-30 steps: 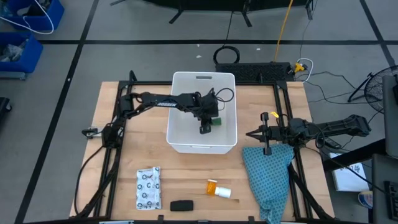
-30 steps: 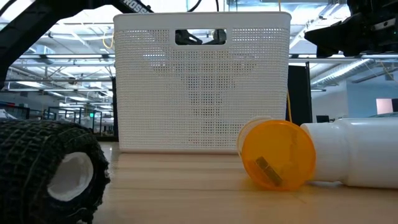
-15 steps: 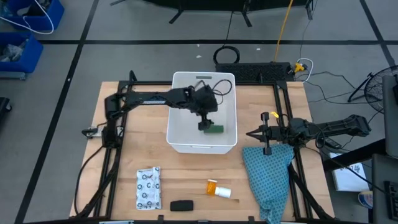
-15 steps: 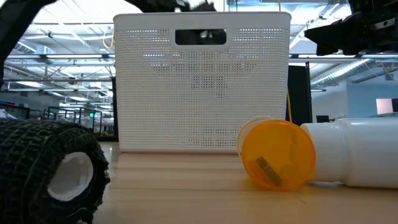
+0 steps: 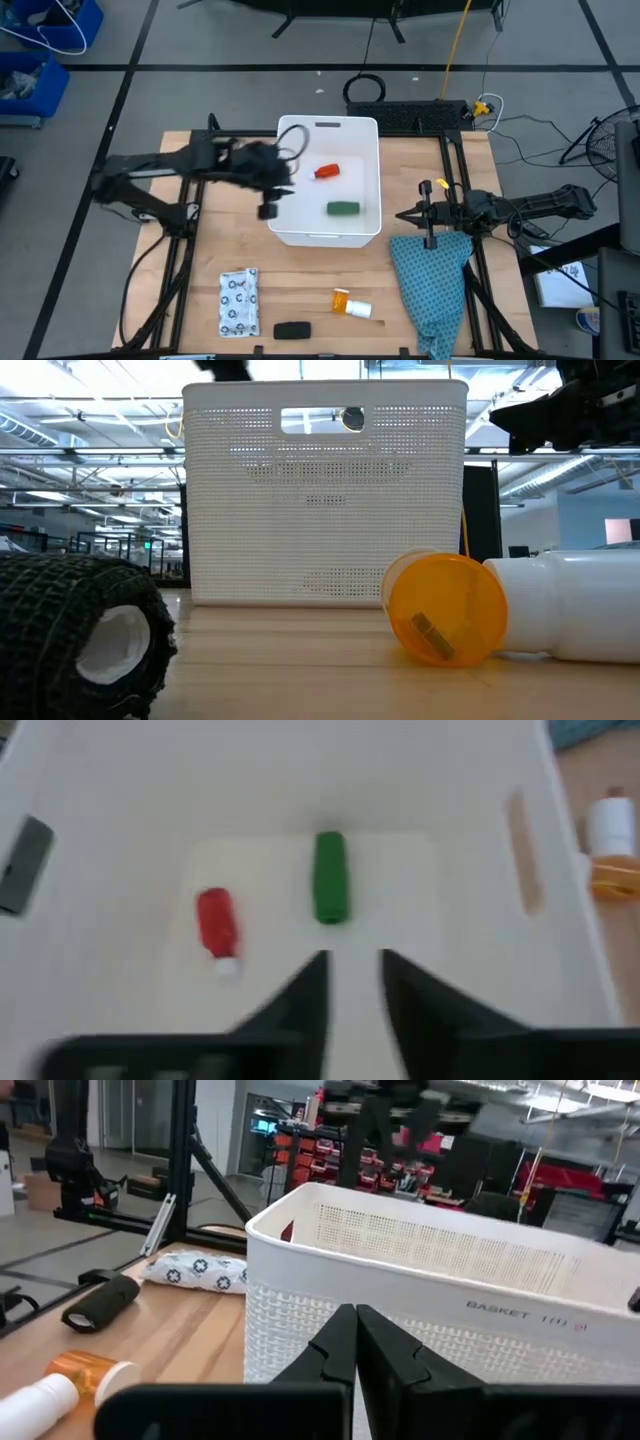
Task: Pick & place medical supplies in basket/bin
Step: Put the white medicine bottle into the basket
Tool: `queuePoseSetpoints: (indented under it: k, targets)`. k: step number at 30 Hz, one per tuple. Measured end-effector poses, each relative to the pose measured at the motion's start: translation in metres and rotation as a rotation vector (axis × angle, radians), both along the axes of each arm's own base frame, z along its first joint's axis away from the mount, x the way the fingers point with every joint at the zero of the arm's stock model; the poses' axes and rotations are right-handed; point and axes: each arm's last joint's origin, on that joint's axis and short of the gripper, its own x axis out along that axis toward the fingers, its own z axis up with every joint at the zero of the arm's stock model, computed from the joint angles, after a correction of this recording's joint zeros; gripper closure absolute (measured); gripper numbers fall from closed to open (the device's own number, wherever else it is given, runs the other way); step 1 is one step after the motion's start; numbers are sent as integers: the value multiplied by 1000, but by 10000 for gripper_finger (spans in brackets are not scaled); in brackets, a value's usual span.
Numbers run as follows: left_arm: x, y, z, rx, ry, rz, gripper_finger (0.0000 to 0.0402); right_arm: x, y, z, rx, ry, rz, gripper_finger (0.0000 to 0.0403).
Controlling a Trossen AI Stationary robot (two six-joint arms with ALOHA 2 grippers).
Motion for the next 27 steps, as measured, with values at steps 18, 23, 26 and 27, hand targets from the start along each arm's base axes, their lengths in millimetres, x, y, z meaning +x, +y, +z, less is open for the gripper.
queuePoseSetpoints:
  k: [18,23,26,27]
  targets:
    - [-105,-42,-169,-95,-882,-43,400,0,0,-6,49,60,1,403]
    - [-118,-43,-194,-49,-852,-60,400,0,0,-6,21,57,0,403]
    - [-117,-42,-189,-27,-884,-62,400,0,0,-5,2,48,0,403]
    - [-117,-42,-188,-31,-886,-68,400,0,0,-5,-2,46,0,403]
